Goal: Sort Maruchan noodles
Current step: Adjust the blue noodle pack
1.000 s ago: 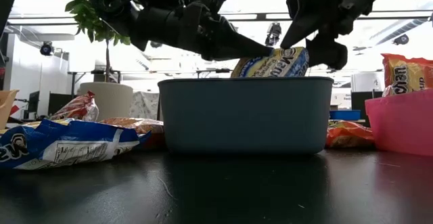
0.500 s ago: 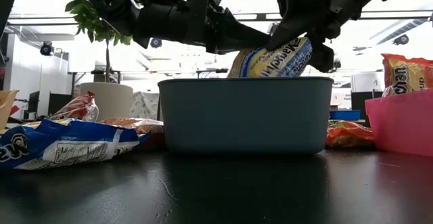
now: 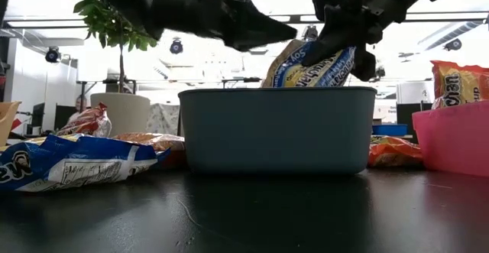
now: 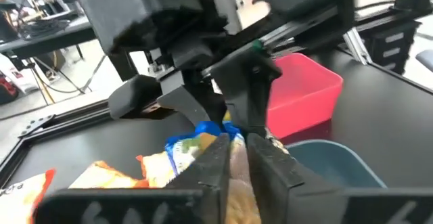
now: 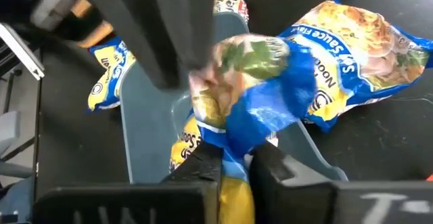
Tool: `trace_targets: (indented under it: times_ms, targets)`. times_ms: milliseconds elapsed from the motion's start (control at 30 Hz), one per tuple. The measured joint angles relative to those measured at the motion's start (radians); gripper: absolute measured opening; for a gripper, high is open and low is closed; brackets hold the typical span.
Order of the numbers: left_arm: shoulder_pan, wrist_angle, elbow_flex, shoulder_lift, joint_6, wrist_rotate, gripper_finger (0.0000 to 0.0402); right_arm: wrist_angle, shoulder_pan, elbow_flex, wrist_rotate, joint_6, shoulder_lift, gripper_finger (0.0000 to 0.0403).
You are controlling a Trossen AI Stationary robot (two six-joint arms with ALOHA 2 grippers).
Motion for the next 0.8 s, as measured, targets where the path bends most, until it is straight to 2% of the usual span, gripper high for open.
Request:
trace_targets:
  times_ms: [133, 300, 400, 500, 667, 800]
  targets:
    - [0.007, -0.162, 0.000, -0.115, 0.008, 0.000, 0.0087, 0.000, 0.000, 0.000, 0.000, 0.000, -0.001, 0.0021]
    - [0.009, -0.401, 0.000, -0.286, 0.038, -0.093, 0.0148, -0.001, -0.002, 0.001, 0.001, -0.006, -0.002, 0.0020]
    - [0.009, -0.519, -0.009, -0.372, -0.005, -0.098, 0.0174, -0.012, -0.002, 0.014, 0.003, -0.020, 0.000, 0.0021]
    - [0.001, -0.526, -0.056, -0.420, -0.081, -0.096, 0.0187, -0.006, -0.004, 0.025, 0.008, -0.060, 0.000, 0.0021]
    - [-0.008, -0.409, -0.180, -0.431, -0.129, -0.094, 0.0188, -0.006, -0.016, 0.032, 0.010, -0.085, 0.001, 0.0021]
    - [-0.009, -0.350, -0.232, -0.427, -0.181, -0.094, 0.0185, -0.007, -0.015, 0.033, 0.009, -0.053, 0.001, 0.0021]
